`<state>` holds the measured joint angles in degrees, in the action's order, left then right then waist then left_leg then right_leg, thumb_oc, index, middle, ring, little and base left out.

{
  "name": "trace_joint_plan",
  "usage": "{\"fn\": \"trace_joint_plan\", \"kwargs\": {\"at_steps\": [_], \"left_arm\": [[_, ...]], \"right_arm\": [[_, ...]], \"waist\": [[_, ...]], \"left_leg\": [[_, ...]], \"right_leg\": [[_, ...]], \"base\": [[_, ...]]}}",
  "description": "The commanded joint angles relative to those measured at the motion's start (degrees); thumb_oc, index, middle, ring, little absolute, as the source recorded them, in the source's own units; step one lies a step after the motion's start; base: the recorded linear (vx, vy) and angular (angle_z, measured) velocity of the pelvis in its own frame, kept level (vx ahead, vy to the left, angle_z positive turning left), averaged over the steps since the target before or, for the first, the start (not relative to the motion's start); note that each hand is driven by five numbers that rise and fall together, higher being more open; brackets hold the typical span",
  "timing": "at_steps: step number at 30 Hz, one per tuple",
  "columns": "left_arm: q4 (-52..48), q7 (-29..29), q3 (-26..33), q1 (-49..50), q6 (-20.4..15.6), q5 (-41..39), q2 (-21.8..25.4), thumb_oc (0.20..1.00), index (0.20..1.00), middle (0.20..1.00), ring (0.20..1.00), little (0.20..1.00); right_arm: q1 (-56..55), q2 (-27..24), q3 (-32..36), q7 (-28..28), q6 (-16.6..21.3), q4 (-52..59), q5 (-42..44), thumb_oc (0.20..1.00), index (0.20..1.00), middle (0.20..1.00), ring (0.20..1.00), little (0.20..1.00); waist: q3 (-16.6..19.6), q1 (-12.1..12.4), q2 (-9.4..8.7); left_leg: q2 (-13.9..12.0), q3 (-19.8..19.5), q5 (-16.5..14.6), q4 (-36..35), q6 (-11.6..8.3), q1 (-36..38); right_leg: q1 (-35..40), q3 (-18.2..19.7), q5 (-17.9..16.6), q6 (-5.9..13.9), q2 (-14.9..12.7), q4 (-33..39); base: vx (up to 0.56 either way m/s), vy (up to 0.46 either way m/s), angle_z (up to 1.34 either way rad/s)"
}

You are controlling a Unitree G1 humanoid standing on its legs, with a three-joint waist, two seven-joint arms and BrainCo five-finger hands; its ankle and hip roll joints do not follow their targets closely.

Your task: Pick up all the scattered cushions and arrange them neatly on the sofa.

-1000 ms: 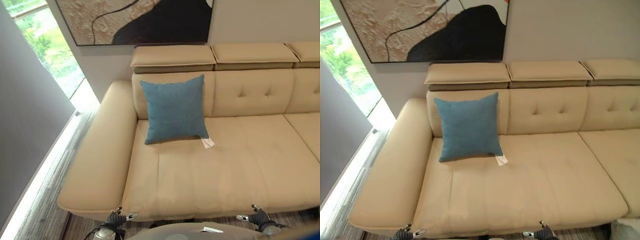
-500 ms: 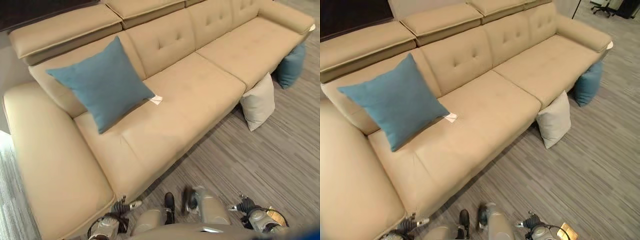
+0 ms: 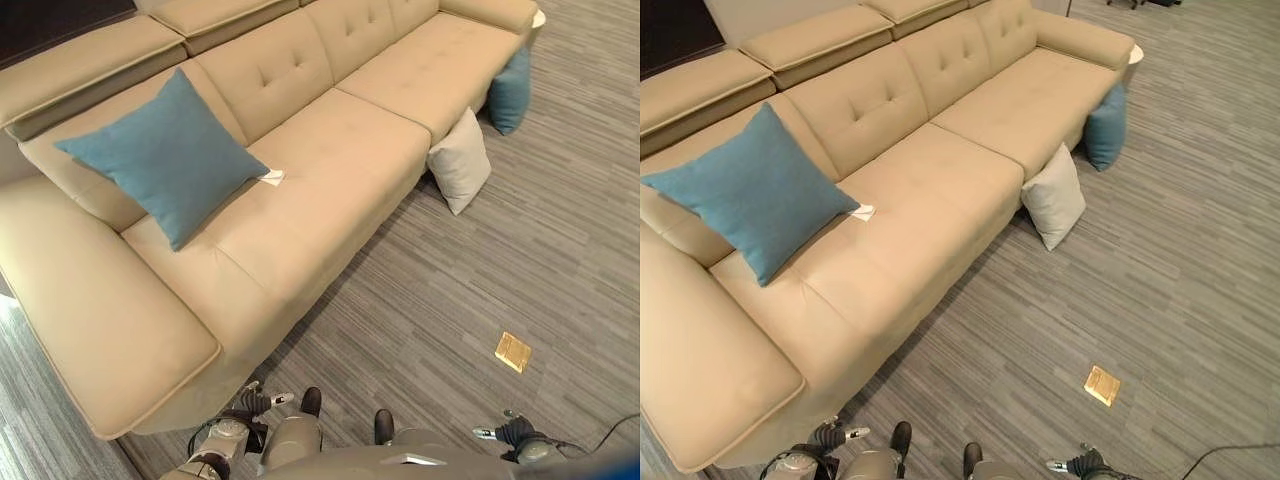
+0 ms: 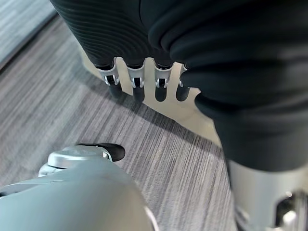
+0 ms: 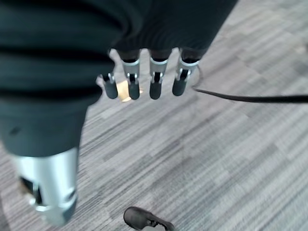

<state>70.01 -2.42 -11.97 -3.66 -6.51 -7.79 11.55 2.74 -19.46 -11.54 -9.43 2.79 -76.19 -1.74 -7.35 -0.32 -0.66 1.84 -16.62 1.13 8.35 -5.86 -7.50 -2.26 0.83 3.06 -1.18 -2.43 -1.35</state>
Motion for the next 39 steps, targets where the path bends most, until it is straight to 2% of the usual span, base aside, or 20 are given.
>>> {"fn": "trace_joint_plan", "kwargs": {"at_steps": [1,8,10,11,12,13,14,15,16,19,21,23,24,26,27,28,29,33,35,39], "left_arm": [[0.55,-0.19,-0.24,0.02,-0.46,2.29,1.42,1.000,1.000,1.000,1.000,1.000],[0.85,-0.44,-0.23,-0.52,-0.37,3.03,1.75,1.000,1.000,1.000,1.000,1.000],[0.93,-0.49,-0.12,-0.62,-0.21,3.12,2.11,1.000,1.000,1.000,1.000,1.000],[1.05,-0.64,0.00,-0.83,-0.13,2.83,2.33,1.000,1.000,1.000,1.000,1.000],[1.02,-0.66,0.24,-0.93,-0.12,2.72,2.51,1.000,1.000,1.000,1.000,1.000],[0.99,-0.46,1.12,-0.56,0.06,2.39,2.88,1.000,1.000,1.000,1.000,1.000],[1.12,-0.41,1.68,-0.32,0.01,2.42,3.19,1.000,1.000,1.000,1.000,1.000],[1.18,-0.26,2.04,0.22,-0.05,2.41,3.29,1.000,1.000,1.000,1.000,1.000],[1.75,-0.10,2.54,0.83,0.00,2.52,3.41,1.000,1.000,1.000,1.000,1.000],[2.08,-0.13,2.59,0.80,0.18,2.40,2.94,1.000,1.000,1.000,1.000,1.000],[1.95,-0.12,2.37,0.71,0.11,1.60,2.46,1.000,1.000,1.000,1.000,1.000],[1.23,-0.11,2.15,0.44,-0.04,0.04,1.77,1.000,1.000,1.000,1.000,1.000],[0.45,-0.22,1.63,0.09,-0.18,-0.65,1.24,1.000,1.000,1.000,1.000,1.000],[-0.55,-0.32,0.67,-0.31,-0.43,-1.04,0.88,1.000,1.000,1.000,1.000,1.000],[-1.09,-0.32,-0.03,-0.27,-0.52,-1.17,0.66,1.000,1.000,1.000,1.000,1.000],[-1.10,-0.32,-0.04,-0.26,-0.52,-1.17,0.67,1.000,1.000,1.000,1.000,1.000],[-0.82,-0.28,-0.20,-0.24,-0.36,-0.87,0.63,1.000,1.000,1.000,1.000,1.000],[0.30,-0.17,-0.29,0.11,-0.12,0.25,0.55,1.000,1.000,1.000,1.000,1.000],[0.81,-0.36,0.07,0.37,-0.14,0.33,0.68,1.000,1.000,1.000,1.000,1.000],[2.08,-0.24,1.96,1.76,0.30,0.20,0.89,1.000,1.000,1.000,1.000,1.000]], "right_arm": [[1.26,0.16,1.60,-1.07,0.94,2.53,3.47,1.000,1.000,1.000,1.000,1.000],[1.42,0.67,1.08,-0.92,0.47,3.20,3.54,1.000,1.000,1.000,1.000,1.000],[1.36,0.72,0.98,-1.05,0.34,3.20,3.11,1.000,1.000,1.000,1.000,1.000],[1.83,0.81,0.73,-1.15,0.26,3.22,2.70,1.000,1.000,1.000,1.000,1.000],[1.98,0.81,0.68,-1.29,0.34,3.16,2.33,1.000,1.000,1.000,1.000,1.000],[1.89,1.01,0.53,-1.31,0.48,3.02,1.75,1.000,1.000,1.000,1.000,1.000],[1.68,1.06,0.50,-1.31,0.54,2.94,1.49,1.000,1.000,1.000,1.000,1.000],[1.56,1.11,0.36,-1.17,0.55,2.68,1.32,1.000,1.000,1.000,1.000,1.000],[1.26,0.96,0.51,-1.08,0.59,2.42,1.49,1.000,1.000,1.000,1.000,1.000],[1.27,0.50,0.55,-1.42,0.69,2.88,1.80,1.000,1.000,1.000,1.000,1.000],[1.18,0.02,0.88,-1.59,0.98,3.50,2.40,1.000,1.000,1.000,1.000,1.000],[1.19,-0.54,1.77,-1.95,1.36,3.87,3.43,1.000,1.000,1.000,1.000,1.000],[1.36,-0.81,1.99,-2.33,1.21,3.54,3.82,1.000,1.000,1.000,1.000,1.000],[1.21,-0.90,1.78,-2.36,0.93,2.98,3.69,1.000,1.000,1.000,1.000,1.000],[0.98,-0.84,1.75,-2.47,0.81,2.42,3.55,1.000,1.000,1.000,1.000,1.000],[0.96,-0.83,1.76,-2.47,0.81,2.42,3.55,1.000,1.000,1.000,1.000,1.000],[0.73,-0.87,1.68,-2.50,0.72,1.78,3.41,1.000,1.000,1.000,1.000,1.000],[0.42,-0.62,1.33,-2.64,0.52,1.23,3.32,1.000,1.000,1.000,1.000,1.000],[0.42,-0.33,1.19,-2.69,0.38,1.18,3.51,1.000,1.000,1.000,1.000,1.000],[0.24,0.33,0.60,-2.33,0.20,0.91,2.42,1.000,1.000,1.000,1.000,1.000]], "waist": [[0.37,1.28,-1.33],[-0.49,0.88,-1.00],[-1.14,1.10,-0.90],[-2.07,1.46,-0.64],[-2.64,2.25,-0.20],[-2.63,3.24,0.38],[-2.33,3.65,0.20],[-2.12,3.80,-0.07],[-1.36,3.77,-0.57],[-0.85,3.33,-0.47],[-1.12,2.78,-0.30],[-2.04,2.43,-0.48],[-3.05,2.60,-0.86],[-3.62,3.17,-1.01],[-3.45,3.67,-1.42],[-3.49,3.69,-1.43],[-3.07,4.11,-1.58],[-2.70,5.36,-0.56],[-2.78,6.13,-0.61],[-0.87,7.20,-1.27]], "left_leg": [[1.74,2.91,-6.50,-1.04,4.40,2.87],[2.38,6.55,-5.62,-4.56,6.13,3.26],[2.16,8.12,-5.42,-4.50,6.57,2.89],[1.64,9.34,-5.36,-4.44,6.76,2.58],[0.94,10.67,-5.34,-4.06,6.62,2.13],[-0.51,13.02,-4.87,-4.29,6.21,1.80],[-0.81,14.09,-4.83,-4.47,5.99,2.16],[-0.82,14.78,-4.80,-4.60,5.96,2.74],[-0.90,15.17,-4.89,-4.85,5.71,3.59],[-1.60,15.74,-5.51,-4.25,4.96,4.64],[-2.19,16.06,-6.35,-1.47,4.14,4.67],[-2.73,16.91,-7.07,4.88,3.14,2.61],[-3.18,16.98,-5.48,11.76,2.37,-0.15],[-1.68,15.20,-4.67,14.34,2.67,-2.24],[-0.06,14.39,-5.77,13.01,3.13,-4.01],[-0.05,14.41,-5.81,13.02,3.15,-3.94],[0.50,14.88,-5.46,9.70,3.39,-5.12],[1.33,15.45,1.02,0.97,3.09,-7.73],[1.58,16.25,2.75,0.25,2.86,-9.00],[2.53,14.09,1.81,-1.38,4.19,-6.74]], "right_leg": [[0.73,0.38,-3.41,6.61,0.78,2.49],[-4.20,3.05,-5.88,8.73,0.37,1.43],[-6.02,2.31,-5.70,9.03,0.21,-0.96],[-7.55,-0.25,-5.31,9.12,-0.33,-3.66],[-7.71,-5.58,-4.22,9.01,-1.93,-5.13],[-6.98,-15.77,-2.11,7.52,-5.08,-7.55],[-5.49,-18.31,-1.72,7.48,-5.52,-6.42],[-4.90,-18.54,-1.87,7.30,-5.28,-5.58],[-4.31,-16.81,-1.88,7.18,-4.12,-4.03],[-3.07,-15.92,-2.51,6.81,-3.20,-1.79],[-1.94,-15.39,-2.27,6.36,-2.51,-0.76],[-0.82,-15.14,-1.71,5.71,-2.36,-0.26],[0.22,-14.84,-1.43,4.99,-2.40,-0.02],[0.91,-14.01,-1.27,4.56,-1.93,0.27],[1.85,-13.53,-1.00,4.78,-1.66,0.86],[1.92,-13.50,-0.99,4.80,-1.67,0.89],[2.90,-13.17,-0.51,5.15,-1.14,1.45],[5.86,-11.37,1.08,5.10,1.48,2.62],[7.28,-10.34,1.87,4.94,2.26,2.97],[9.45,-8.32,3.58,5.13,2.09,2.34]], "base": [[-0.09,0.123,-0.48],[-0.09,0.101,-0.63],[-0.14,0.061,-0.79],[-0.19,0.023,-0.88],[-0.22,-0.020,-1.46],[-0.13,-0.055,-1.40],[-0.04,-0.078,-1.40],[0.11,-0.161,-0.94],[0.14,-0.182,-0.99],[0.12,-0.196,-0.41],[0.08,-0.169,-0.07],[0.04,-0.179,-0.09],[0.06,-0.181,-0.09],[0.12,-0.133,-0.17],[0.13,-0.080,-0.32],[0.22,-0.083,-0.31],[0.21,-0.035,-0.22],[0.23,-0.018,-0.21],[0.22,-0.001,-0.39],[0.29,0.061,-0.58]]}}
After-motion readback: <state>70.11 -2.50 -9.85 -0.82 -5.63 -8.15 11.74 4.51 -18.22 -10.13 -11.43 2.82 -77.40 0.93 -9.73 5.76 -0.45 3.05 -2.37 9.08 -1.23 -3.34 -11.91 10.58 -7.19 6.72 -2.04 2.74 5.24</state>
